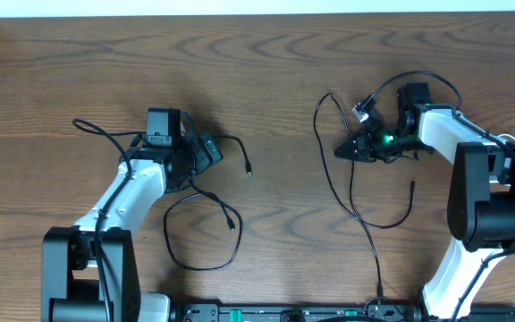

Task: Untangle cables

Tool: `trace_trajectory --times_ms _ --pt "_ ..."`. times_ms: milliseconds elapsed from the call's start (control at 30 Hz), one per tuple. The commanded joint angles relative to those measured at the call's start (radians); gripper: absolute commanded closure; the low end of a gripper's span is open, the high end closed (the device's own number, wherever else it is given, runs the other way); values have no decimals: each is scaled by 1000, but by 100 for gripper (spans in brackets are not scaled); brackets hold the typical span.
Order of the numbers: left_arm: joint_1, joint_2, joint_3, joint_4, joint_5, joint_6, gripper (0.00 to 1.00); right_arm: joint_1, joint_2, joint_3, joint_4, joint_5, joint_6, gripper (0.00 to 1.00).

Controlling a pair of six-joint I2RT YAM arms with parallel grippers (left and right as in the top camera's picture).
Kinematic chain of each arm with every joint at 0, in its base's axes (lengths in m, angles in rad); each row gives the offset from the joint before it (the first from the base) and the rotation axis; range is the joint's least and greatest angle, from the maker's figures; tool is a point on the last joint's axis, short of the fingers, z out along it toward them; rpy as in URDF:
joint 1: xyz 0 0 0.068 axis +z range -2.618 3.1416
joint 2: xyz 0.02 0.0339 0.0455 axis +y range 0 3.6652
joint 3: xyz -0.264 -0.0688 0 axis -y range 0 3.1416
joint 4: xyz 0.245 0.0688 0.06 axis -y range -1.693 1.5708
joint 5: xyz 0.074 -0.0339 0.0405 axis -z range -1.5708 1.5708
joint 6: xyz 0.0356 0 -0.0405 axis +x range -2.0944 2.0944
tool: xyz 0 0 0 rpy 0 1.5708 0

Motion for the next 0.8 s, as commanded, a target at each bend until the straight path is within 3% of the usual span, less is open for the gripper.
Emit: trace_trajectory --times_ms 0,500,767 --pt "4 -10 11 -3 -14 9 1 0 -37 0 -7 -31 -22 99" --pt "4 -10 11 -3 -14 9 1 -1 -44 0 -19 -113 -48 99" --pt "4 -10 11 -3 -14 9 1 -2 -119 0 -36 -78 28 99"
